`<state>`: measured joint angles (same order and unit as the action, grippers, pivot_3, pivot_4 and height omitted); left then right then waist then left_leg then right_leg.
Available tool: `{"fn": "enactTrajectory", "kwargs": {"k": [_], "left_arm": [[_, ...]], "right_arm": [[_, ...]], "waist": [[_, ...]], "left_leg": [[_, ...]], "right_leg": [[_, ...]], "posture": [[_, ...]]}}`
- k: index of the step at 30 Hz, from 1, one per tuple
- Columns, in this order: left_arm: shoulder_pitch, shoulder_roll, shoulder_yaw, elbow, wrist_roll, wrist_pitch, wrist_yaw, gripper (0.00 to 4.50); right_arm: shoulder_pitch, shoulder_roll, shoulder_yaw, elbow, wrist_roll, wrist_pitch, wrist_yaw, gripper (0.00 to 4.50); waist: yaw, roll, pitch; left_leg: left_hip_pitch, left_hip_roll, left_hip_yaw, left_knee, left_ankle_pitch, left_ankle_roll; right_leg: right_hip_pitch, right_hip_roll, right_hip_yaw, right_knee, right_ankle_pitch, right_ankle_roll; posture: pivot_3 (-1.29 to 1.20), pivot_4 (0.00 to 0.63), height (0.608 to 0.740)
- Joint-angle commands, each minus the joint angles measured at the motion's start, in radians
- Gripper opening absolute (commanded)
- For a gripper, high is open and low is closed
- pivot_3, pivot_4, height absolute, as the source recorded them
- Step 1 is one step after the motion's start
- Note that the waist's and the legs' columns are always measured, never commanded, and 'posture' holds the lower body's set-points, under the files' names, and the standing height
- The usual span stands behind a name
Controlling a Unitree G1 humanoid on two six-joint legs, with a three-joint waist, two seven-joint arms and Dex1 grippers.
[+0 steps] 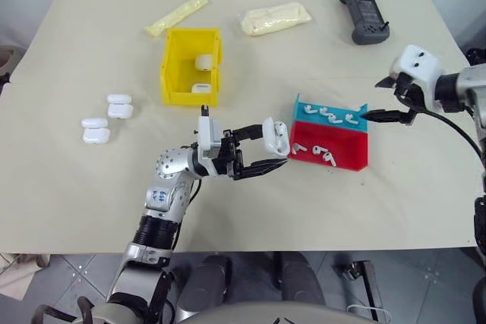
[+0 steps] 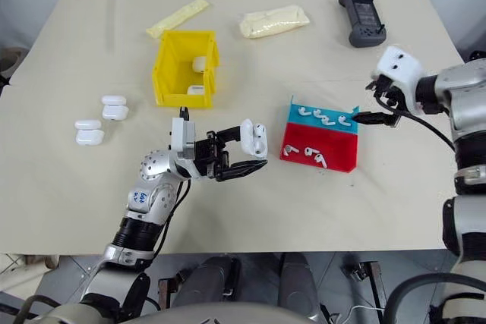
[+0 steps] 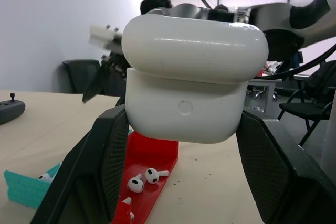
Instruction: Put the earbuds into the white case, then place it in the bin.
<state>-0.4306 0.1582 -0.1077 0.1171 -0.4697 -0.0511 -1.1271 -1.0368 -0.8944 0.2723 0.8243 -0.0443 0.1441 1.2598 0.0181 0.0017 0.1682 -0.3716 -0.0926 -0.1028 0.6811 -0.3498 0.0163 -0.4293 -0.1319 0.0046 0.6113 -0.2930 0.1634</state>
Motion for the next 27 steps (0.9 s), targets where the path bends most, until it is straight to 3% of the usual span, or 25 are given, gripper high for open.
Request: {"fn": "enactTrajectory", "kwargs": {"k": [1, 10, 21, 24, 27], "left_arm": [[0.008, -0.004, 0.006, -0.032, -0.001, -0.023, 0.016, 2.74], [0.034, 0.0, -0.005, -0.065, 0.0, -0.019, 0.039, 2.74], [0.034, 0.001, -0.005, -0.076, 0.0, -0.023, 0.064, 2.74], [0.038, 0.0, -0.005, -0.079, -0.001, -0.026, 0.071, 2.74], [0.041, 0.001, -0.007, -0.082, -0.003, -0.025, 0.075, 2.74]], "right_arm": [[-0.075, 0.031, 0.011, 0.1, -0.05, -0.086, 0.038, 4.48], [-0.177, 0.141, 0.08, 0.273, -0.198, -0.175, 0.036, 4.48], [-0.253, 0.182, 0.139, 0.374, -0.326, -0.177, 0.053, 4.48], [-0.256, 0.19, 0.134, 0.379, -0.332, -0.173, 0.051, 3.95], [-0.25, 0.194, 0.134, 0.376, -0.338, -0.176, 0.058, 3.04]], "waist": [[0.0, 0.0, 0.0], [-0.006, 0.0, 0.0], [-0.021, 0.001, 0.0], [-0.021, 0.001, 0.0], [-0.022, 0.001, 0.0]], "left_leg": [[0.0, 0.0, 0.0, 0.001, 0.0, 0.0], [0.0, 0.0, 0.0, 0.001, 0.0, 0.0], [0.0, 0.0, -0.001, 0.001, 0.0, 0.0], [0.0, 0.0, -0.001, 0.001, 0.0, 0.0], [0.0, 0.0, -0.001, 0.001, 0.0, 0.0]], "right_leg": [[0.0, 0.0, 0.0, 0.0, 0.0, 0.0], [0.0, 0.0, 0.0, 0.005, 0.0, 0.0], [-0.001, 0.0, 0.0, 0.007, 0.0, 0.0], [-0.001, 0.0, 0.0, 0.008, 0.0, 0.0], [-0.001, 0.0, 0.0, 0.008, 0.0, 0.0]], "posture": [[0.0, 0.15, 0.74], [0.0, 0.15, 0.74], [0.0, 0.15, 0.74], [0.0, 0.15, 0.74], [0.0, 0.15, 0.74]]}}
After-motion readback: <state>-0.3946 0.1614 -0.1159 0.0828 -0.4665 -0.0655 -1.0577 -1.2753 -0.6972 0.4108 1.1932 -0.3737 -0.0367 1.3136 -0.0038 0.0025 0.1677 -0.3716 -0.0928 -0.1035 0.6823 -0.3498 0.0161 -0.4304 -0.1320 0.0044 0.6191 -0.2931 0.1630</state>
